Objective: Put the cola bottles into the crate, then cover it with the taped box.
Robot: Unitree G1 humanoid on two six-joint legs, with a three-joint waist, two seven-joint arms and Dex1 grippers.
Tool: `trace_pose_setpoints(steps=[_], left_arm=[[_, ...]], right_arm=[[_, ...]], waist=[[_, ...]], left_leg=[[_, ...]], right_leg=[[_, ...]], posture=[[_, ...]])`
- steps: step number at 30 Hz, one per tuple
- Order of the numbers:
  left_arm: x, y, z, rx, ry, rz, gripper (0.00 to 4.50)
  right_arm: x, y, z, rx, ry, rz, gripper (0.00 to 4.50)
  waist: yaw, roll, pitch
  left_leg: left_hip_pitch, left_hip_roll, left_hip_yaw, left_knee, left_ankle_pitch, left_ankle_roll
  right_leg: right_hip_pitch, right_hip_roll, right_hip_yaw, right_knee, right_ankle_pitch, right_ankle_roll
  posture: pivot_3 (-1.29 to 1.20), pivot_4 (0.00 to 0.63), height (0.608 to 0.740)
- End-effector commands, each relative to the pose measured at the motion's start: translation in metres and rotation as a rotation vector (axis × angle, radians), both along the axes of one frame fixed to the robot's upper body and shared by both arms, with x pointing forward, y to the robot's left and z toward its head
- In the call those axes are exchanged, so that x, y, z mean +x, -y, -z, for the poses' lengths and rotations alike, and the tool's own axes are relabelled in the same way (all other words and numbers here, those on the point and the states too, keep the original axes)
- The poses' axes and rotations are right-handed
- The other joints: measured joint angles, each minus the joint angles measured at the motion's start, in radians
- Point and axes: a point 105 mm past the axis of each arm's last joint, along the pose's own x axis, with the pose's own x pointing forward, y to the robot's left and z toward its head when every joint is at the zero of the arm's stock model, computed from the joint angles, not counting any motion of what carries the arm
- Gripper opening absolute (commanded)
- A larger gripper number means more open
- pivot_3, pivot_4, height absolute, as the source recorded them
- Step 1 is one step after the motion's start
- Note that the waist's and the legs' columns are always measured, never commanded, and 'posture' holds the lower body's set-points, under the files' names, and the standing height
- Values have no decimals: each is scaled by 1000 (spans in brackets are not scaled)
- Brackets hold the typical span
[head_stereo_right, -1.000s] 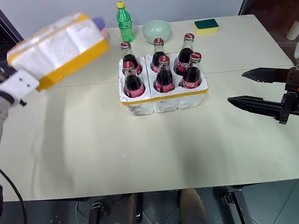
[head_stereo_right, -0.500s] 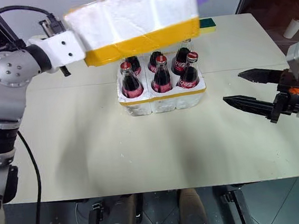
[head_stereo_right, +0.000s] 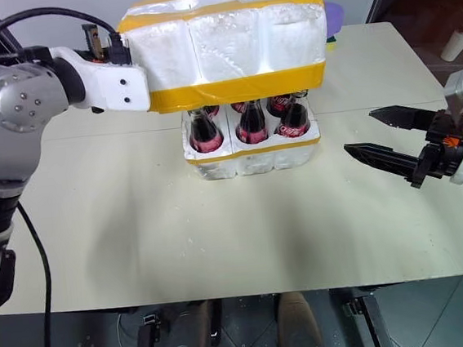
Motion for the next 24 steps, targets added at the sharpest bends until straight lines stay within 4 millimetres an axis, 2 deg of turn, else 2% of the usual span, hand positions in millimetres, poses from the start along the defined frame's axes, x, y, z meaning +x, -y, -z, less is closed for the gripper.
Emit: trace_pose_setpoints(steps=[1, 8, 11, 16, 21, 24], left_arm=[[-5, 5, 16, 69, -65, 22, 570], [-8, 5, 14, 90, -62, 15, 570], [-7, 3, 8, 83, -49, 9, 1838], [-9, 1, 7, 86, -65, 14, 4356], [-11, 6, 4, 62, -66, 38, 4442], [-10, 2, 6, 74, -73, 26, 4442]], right_arm=[[-1, -2, -9, 9, 57, -1, 4500], [6, -5, -9, 14, 65, 2, 4500], [8, -6, -10, 20, 68, 5, 4500], [11, -7, -8, 29, 71, 12, 4500], [12, -7, -7, 36, 74, 16, 4500], [13, -5, -6, 42, 77, 19, 4500]], waist=[[0, 0, 0], [0, 0, 0], [0, 0, 0], [-2, 0, 0], [-3, 0, 0], [-3, 0, 0]], left_leg=[[0, 0, 0, 0, 0, 0], [1, 0, 0, 0, 0, 0], [1, 0, 0, 0, 0, 0], [0, 0, 0, 0, 0, 0], [0, 0, 0, 0, 0, 0], [0, 0, 0, 0, 0, 0]], right_leg=[[0, 0, 0, 0, 0, 0], [1, 0, 0, 0, 0, 0], [1, 0, 0, 0, 0, 0], [0, 0, 0, 0, 0, 0], [0, 0, 0, 0, 0, 0], [0, 0, 0, 0, 0, 0]], posture=[[0, 150, 739], [0, 150, 739], [0, 150, 739], [0, 150, 739], [0, 150, 739], [0, 150, 739]])
